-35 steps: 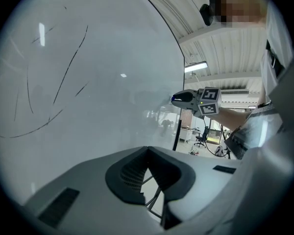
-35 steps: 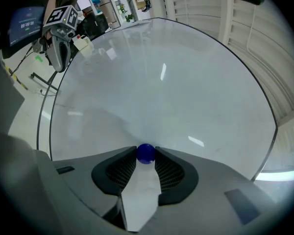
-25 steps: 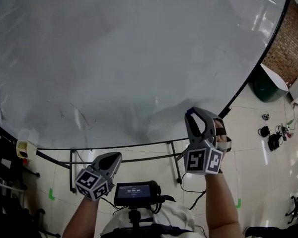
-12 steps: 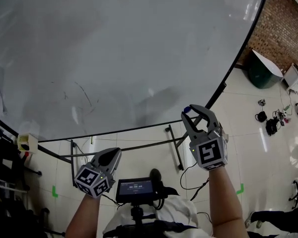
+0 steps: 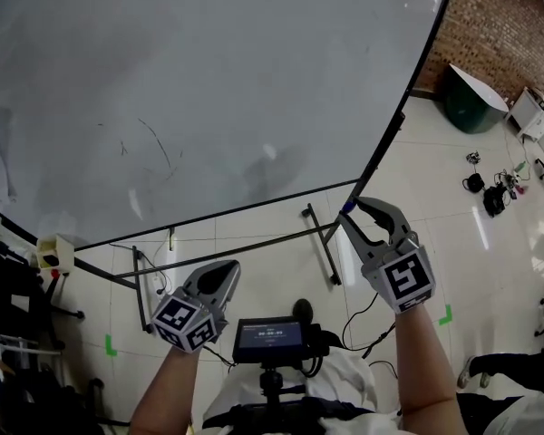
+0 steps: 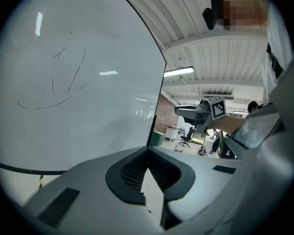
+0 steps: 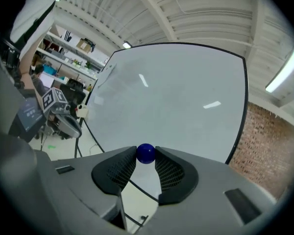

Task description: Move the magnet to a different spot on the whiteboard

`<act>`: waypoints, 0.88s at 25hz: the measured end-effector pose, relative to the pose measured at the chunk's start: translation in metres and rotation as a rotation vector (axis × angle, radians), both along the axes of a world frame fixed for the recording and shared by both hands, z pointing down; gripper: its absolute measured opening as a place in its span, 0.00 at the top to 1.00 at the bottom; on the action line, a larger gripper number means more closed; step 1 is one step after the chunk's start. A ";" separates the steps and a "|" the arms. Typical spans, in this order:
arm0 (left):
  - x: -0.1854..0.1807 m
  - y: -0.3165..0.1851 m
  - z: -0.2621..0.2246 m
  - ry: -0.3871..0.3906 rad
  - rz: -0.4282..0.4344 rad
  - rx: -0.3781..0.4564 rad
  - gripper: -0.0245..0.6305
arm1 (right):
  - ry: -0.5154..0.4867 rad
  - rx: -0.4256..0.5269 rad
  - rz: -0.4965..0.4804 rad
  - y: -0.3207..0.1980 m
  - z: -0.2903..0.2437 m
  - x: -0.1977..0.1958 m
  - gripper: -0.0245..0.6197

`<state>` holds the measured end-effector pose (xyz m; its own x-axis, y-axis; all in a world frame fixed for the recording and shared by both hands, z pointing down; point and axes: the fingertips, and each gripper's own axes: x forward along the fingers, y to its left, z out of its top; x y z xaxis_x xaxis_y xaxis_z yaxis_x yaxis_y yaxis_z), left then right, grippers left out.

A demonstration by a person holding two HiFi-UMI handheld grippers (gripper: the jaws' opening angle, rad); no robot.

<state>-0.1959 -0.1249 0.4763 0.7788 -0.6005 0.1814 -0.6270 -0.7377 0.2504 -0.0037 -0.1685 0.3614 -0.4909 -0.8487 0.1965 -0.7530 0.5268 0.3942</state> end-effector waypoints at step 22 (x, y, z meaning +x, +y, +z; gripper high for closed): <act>0.066 0.041 -0.017 0.045 0.054 0.027 0.91 | -0.494 -0.202 -0.061 0.069 0.050 0.050 0.73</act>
